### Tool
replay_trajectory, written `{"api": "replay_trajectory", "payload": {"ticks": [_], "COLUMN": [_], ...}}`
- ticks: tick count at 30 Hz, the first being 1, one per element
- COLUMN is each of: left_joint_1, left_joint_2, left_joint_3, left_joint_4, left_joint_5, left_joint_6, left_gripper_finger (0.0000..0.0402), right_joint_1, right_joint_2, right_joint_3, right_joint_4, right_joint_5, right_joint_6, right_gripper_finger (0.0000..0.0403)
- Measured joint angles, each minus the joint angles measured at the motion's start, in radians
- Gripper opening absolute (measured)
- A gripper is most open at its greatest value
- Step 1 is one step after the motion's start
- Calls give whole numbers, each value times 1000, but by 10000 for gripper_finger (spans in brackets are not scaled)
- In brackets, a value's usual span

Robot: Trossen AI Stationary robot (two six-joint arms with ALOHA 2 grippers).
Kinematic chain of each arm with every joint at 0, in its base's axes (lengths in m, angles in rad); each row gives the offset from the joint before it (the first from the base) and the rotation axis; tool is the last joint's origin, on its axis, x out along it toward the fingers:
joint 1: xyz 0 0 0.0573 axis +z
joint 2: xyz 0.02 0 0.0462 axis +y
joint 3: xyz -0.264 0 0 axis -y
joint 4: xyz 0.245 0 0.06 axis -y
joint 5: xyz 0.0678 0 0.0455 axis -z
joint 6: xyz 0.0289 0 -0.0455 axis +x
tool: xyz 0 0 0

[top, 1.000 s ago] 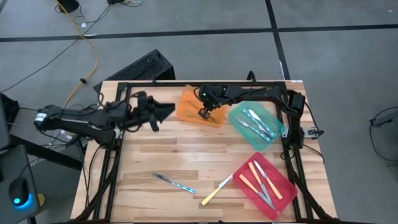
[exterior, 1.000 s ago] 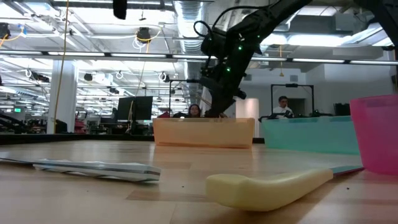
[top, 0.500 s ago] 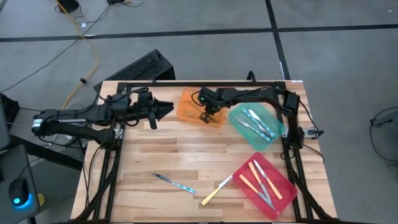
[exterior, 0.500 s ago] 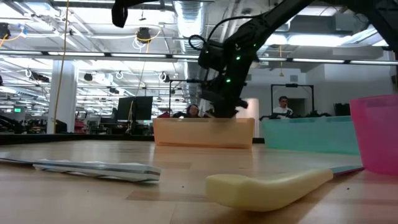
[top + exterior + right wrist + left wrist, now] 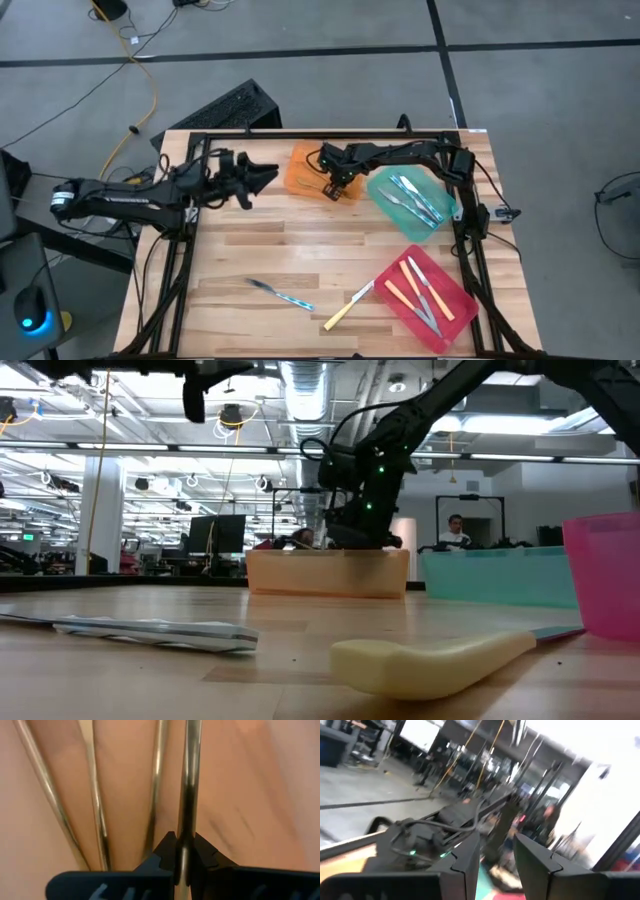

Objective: Sort silverware by color (type)
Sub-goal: Put the gold knife into the orange bin

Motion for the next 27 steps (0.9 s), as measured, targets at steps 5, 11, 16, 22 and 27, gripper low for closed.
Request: {"api": "replay_trajectory", "payload": {"ticks": [5, 11, 16, 22, 27], "left_joint_1": [6, 6, 6, 6, 6], "left_joint_2": [-13, -42, -45, -45, -46], "left_joint_3": [-156, -238, -323, -457, -513], "left_joint_4": [288, 393, 537, 717, 781], "left_joint_5": [-2, -42, -52, -139, -167], "left_joint_6": [-114, -142, -140, -244, -283], "left_gripper_finger": [102, 102, 102, 102, 102], "right_joint_1": [-5, -6, -13, -14, -18], "right_joint_2": [22, 22, 21, 21, 21], "right_joint_3": [4, 3, 3, 3, 2], "right_joint_4": [3, -5, -26, -18, -8], "right_joint_5": [-18, -25, -33, -30, -30], "right_joint_6": [1, 0, 8, 13, 13], "right_gripper_finger": [29, 29, 29, 58, 72]}}
